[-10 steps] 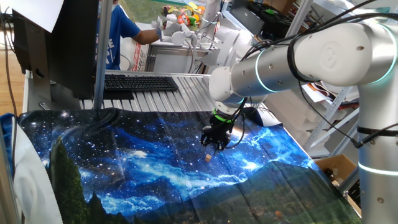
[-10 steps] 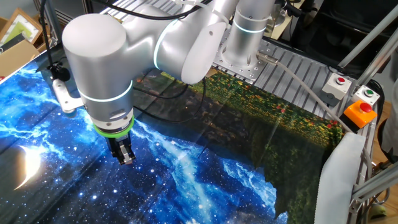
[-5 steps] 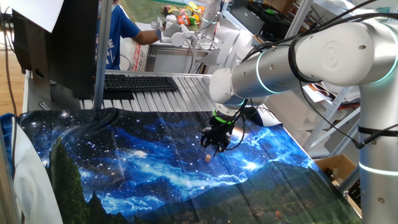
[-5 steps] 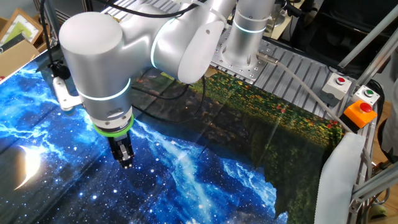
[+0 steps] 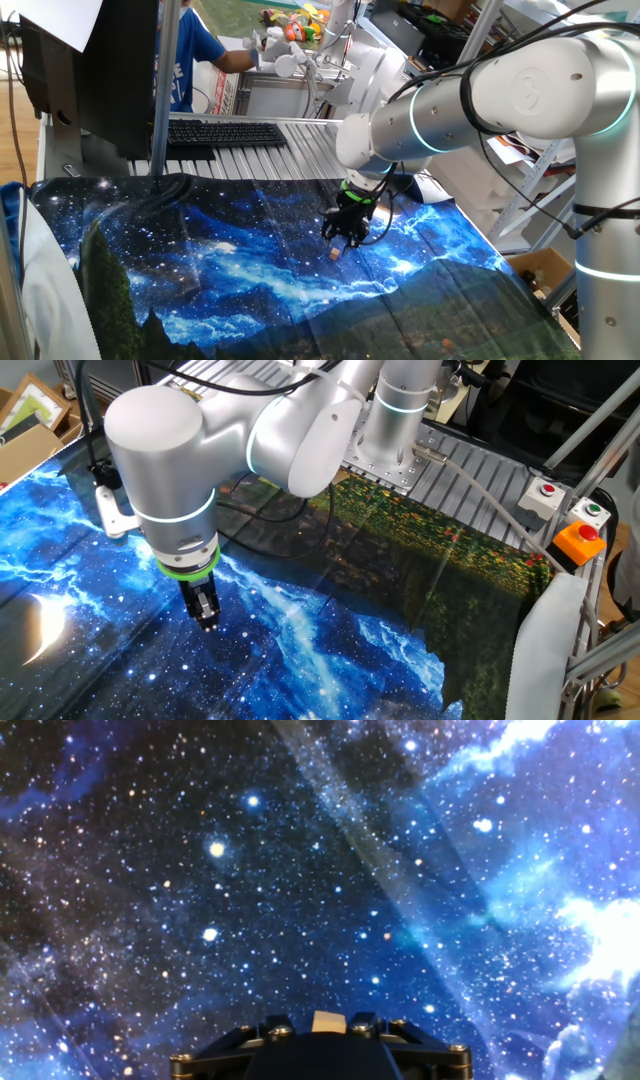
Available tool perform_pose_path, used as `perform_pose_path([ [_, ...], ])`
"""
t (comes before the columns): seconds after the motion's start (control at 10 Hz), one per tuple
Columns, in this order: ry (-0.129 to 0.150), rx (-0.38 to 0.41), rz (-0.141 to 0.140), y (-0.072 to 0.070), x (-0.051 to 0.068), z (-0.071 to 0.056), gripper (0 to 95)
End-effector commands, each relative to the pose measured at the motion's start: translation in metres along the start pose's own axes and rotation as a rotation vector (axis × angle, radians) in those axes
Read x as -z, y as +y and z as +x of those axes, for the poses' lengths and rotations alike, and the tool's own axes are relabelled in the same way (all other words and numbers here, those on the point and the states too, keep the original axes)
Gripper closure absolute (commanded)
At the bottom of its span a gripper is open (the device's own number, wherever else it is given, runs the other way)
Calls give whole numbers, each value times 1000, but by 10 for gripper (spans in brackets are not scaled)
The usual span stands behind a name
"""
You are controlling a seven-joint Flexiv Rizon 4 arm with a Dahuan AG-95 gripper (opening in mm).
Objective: Pick up the small block on the left and move it to the right
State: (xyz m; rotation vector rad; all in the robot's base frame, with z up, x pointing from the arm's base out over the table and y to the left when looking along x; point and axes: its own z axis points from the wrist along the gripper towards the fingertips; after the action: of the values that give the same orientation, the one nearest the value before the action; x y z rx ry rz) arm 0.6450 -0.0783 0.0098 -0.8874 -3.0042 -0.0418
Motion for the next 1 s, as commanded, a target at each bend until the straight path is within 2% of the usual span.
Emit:
perform_pose_path([
  [0.1,3,4,-3,0,0,0,570],
  [0.3,6,18,-11,0,0,0,570],
  [0.5,5,52,-12,-1,-1,0,950],
  [0.8,7,65,-13,-2,-1,0,950],
  [0.9,9,62,-18,-2,-1,0,950],
  [1.0,20,55,-35,-2,-1,0,950],
])
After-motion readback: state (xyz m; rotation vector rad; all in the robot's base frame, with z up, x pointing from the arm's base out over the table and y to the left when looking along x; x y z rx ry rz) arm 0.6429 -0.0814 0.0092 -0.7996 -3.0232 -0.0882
